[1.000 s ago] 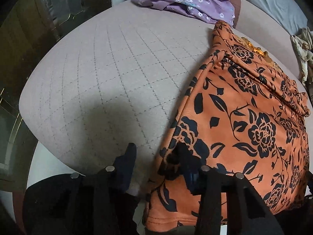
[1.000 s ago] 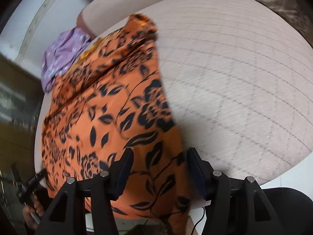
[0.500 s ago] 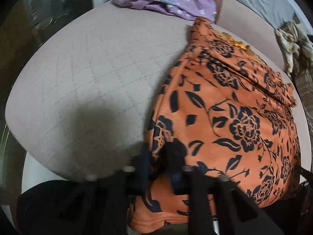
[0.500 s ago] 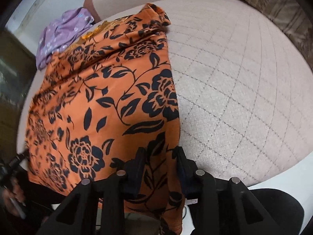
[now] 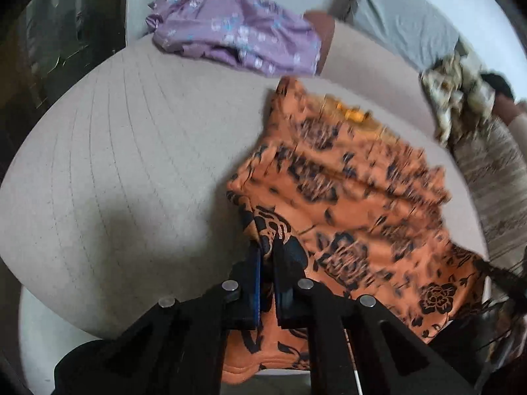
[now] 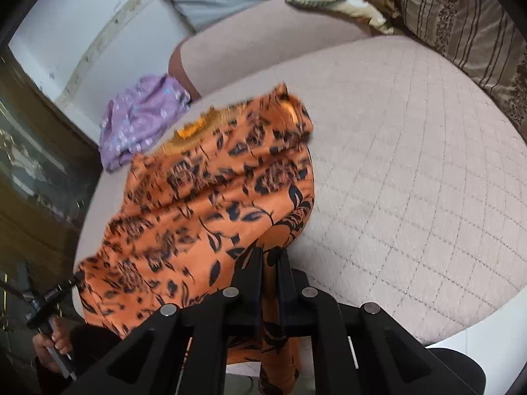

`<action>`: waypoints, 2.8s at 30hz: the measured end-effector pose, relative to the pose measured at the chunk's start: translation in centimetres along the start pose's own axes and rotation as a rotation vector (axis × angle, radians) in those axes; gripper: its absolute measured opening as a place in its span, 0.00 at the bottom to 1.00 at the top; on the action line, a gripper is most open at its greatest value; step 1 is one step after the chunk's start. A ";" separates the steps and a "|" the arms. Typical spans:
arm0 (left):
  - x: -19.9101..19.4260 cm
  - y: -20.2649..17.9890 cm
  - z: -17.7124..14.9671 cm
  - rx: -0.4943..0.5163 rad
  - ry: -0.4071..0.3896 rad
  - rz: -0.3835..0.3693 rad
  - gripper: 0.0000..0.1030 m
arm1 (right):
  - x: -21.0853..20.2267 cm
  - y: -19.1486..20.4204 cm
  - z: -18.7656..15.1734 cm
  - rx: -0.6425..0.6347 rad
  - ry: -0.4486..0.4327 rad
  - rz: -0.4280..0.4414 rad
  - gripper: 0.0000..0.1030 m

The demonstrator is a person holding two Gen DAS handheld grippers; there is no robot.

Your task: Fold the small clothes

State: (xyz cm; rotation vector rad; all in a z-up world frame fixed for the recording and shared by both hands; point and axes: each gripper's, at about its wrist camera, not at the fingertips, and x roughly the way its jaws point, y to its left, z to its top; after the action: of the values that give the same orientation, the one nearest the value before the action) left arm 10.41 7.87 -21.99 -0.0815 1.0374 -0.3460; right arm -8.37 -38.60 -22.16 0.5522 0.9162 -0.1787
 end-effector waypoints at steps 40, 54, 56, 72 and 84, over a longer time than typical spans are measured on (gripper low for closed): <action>10.0 -3.3 24.4 0.020 -0.046 -0.071 0.21 | 7.8 -2.8 19.1 0.333 -0.313 0.312 0.10; 11.1 -4.1 13.5 -0.109 -0.083 0.041 0.60 | 13.0 5.7 16.7 -0.029 -0.199 0.197 0.57; 12.0 -6.2 12.8 -0.001 -0.091 0.094 0.67 | 15.7 10.8 14.8 -0.188 -0.083 0.140 0.43; 15.8 -2.0 15.1 -0.135 -0.020 0.052 0.71 | 27.0 20.6 27.4 -0.009 -0.208 0.153 0.39; 14.9 0.2 15.3 -0.203 -0.014 0.117 0.71 | 32.7 32.3 14.6 -0.594 0.158 0.105 0.38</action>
State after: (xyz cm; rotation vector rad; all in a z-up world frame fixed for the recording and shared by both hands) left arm 30.37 1.84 -26.54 -0.2044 1.0560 -0.1331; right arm 33.73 -16.14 -28.86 0.0607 1.0331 0.2335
